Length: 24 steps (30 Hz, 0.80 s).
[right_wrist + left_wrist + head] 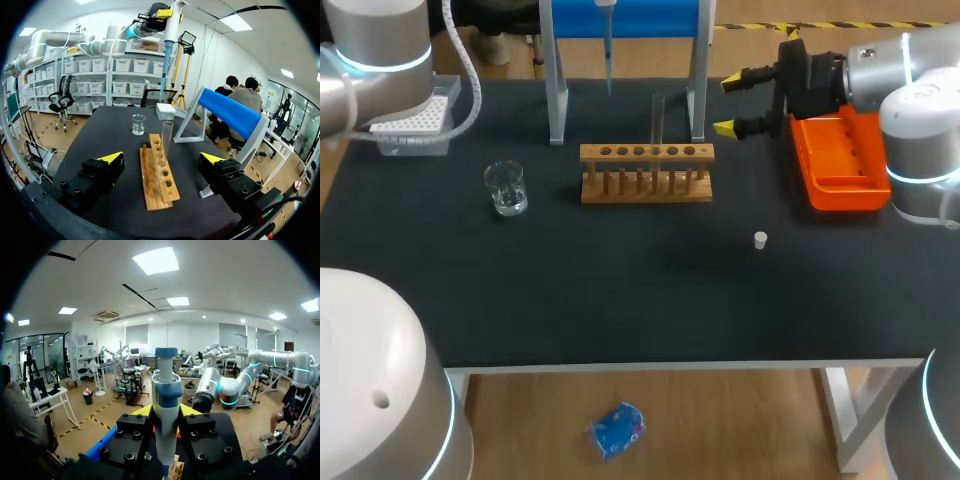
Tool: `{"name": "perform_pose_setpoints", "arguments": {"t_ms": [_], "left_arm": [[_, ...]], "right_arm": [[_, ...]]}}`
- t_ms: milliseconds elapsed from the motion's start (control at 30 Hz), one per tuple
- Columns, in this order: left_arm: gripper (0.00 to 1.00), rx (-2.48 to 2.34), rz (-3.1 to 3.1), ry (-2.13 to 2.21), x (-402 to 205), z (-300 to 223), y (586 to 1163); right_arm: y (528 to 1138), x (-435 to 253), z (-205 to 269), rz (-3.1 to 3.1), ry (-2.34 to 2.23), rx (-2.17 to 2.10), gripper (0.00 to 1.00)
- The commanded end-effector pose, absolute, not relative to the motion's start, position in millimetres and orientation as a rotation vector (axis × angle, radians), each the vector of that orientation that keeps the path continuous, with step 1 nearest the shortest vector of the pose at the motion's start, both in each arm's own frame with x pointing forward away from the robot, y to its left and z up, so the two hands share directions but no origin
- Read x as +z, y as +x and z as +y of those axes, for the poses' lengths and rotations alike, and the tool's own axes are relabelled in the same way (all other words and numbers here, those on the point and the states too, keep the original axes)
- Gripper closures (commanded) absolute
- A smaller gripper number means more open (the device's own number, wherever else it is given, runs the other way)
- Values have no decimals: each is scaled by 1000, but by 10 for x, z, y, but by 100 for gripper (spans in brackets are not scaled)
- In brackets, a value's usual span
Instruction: Invert the test tube, pick up the pipette, mount the tip to pipette, aspirate from beaker and dispense into the tube, eject the tip, return the pipette, and cap with the stopper.
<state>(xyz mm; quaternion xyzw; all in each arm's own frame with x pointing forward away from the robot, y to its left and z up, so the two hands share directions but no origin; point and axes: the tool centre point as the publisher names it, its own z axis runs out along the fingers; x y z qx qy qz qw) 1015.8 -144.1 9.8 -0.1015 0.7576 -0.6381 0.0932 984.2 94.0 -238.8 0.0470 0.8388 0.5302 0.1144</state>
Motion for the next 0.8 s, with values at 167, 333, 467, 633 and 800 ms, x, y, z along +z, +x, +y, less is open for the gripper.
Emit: {"name": "perform_pose_setpoints", "arguments": {"t_ms": [167,333,467,633,800], "left_arm": [[100,-1881,2254,-293,195,-1653,10288],[100,-1898,2255,-264,201,-1816,10356],[100,-1913,2259,-244,164,-1928,10402],[100,-1923,2259,-233,143,-1973,10451],[100,-1911,2259,-224,170,-1962,10472]], "right_arm": [[9838,-2390,937,2459,137,1554,0],[9838,-2390,937,2459,137,1554,0],[9838,-2390,937,2459,137,1554,0],[9838,-2390,937,2459,137,1554,0],[9839,-2400,973,2462,129,1545,0]]}}
